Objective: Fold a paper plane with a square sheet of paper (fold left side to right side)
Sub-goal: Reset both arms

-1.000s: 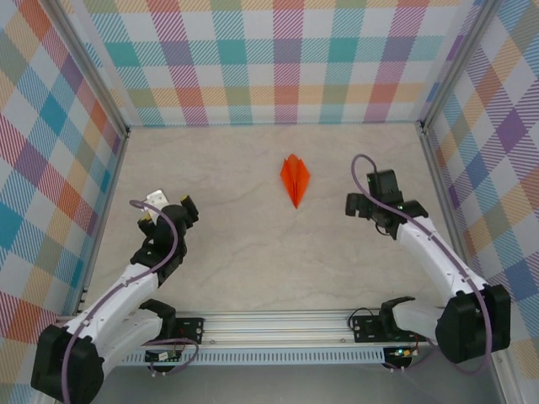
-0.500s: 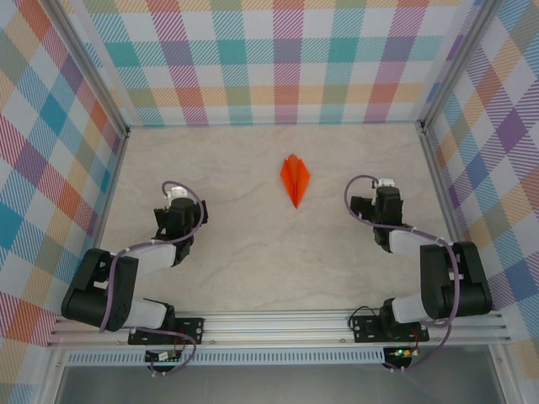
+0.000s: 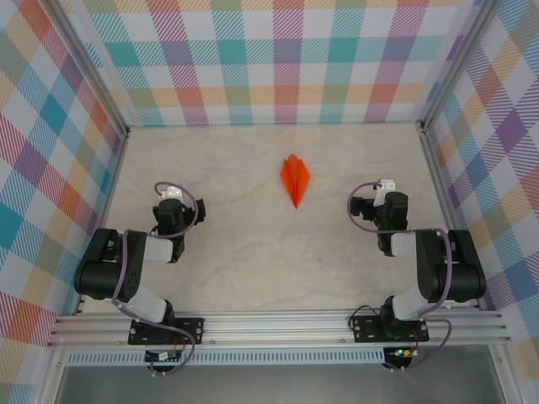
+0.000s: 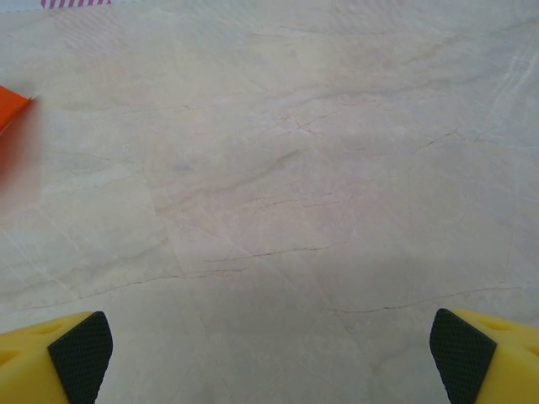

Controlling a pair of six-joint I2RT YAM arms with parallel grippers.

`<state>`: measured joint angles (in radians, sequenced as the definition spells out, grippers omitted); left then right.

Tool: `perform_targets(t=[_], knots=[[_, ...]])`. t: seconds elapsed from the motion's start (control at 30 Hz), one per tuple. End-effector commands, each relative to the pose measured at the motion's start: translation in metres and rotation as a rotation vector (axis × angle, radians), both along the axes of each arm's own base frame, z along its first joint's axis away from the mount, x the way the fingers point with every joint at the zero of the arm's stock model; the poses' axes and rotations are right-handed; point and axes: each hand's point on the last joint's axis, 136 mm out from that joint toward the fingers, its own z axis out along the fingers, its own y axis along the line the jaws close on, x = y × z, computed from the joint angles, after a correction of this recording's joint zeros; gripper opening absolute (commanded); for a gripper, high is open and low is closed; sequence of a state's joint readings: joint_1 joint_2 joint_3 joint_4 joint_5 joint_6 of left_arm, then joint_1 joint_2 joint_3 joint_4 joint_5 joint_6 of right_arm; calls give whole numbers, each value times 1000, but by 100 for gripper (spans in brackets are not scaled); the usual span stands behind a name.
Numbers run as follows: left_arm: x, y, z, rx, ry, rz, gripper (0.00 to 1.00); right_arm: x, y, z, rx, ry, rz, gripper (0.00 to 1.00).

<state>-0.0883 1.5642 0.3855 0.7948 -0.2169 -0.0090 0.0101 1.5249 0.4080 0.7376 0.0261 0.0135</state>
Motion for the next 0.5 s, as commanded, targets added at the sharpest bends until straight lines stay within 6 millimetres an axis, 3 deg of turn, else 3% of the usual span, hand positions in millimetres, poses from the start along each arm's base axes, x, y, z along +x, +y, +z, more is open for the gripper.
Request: perform_targets(t=[0.0, 0.47], knots=[[10, -1, 15, -7, -54, -13, 100, 8, 7, 17, 16, -66, 43, 100], [10, -1, 16, -7, -55, -15, 100, 8, 7, 17, 17, -67, 44, 100]])
